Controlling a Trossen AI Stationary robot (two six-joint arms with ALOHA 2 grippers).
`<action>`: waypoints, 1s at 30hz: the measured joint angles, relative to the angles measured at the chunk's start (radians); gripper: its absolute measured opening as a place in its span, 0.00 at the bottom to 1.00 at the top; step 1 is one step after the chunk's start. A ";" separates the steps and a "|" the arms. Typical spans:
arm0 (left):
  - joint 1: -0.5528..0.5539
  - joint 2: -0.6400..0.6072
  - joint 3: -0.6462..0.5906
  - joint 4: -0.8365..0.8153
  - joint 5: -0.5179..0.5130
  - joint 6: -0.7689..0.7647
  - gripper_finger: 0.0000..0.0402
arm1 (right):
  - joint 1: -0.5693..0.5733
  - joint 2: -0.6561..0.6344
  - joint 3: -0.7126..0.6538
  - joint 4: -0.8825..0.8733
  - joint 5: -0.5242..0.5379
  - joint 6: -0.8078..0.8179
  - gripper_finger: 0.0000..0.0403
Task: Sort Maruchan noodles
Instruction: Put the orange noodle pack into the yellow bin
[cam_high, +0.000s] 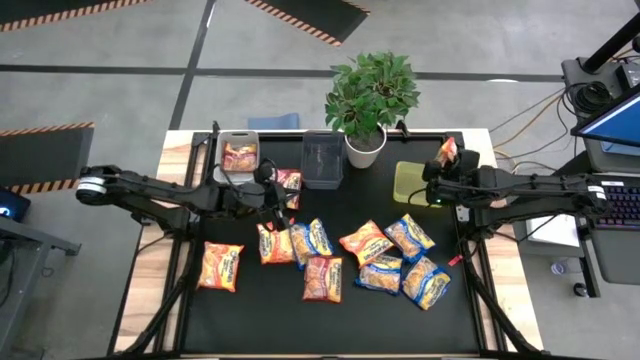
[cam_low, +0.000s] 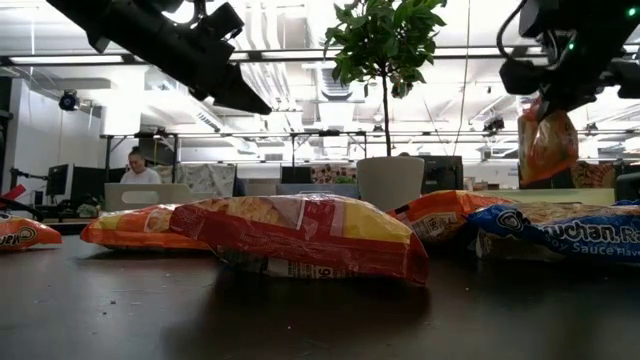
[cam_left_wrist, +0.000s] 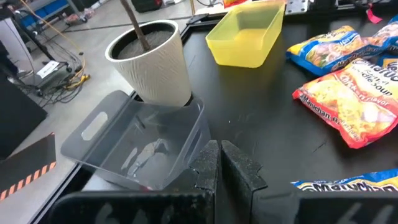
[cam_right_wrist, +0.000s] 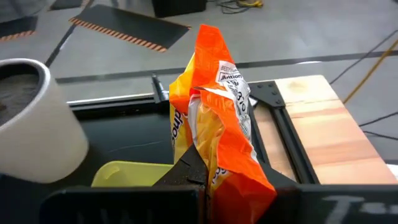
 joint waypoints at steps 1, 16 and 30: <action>0.000 0.000 0.000 -0.005 0.000 -0.005 0.00 | 0.000 0.010 -0.012 0.000 0.012 0.020 0.03; 0.000 0.000 0.000 -0.040 0.000 -0.019 0.00 | 0.000 0.132 -0.144 0.009 0.073 0.266 0.03; 0.000 0.000 0.000 -0.040 0.000 -0.017 0.00 | 0.007 0.207 -0.131 0.023 -0.030 0.245 0.03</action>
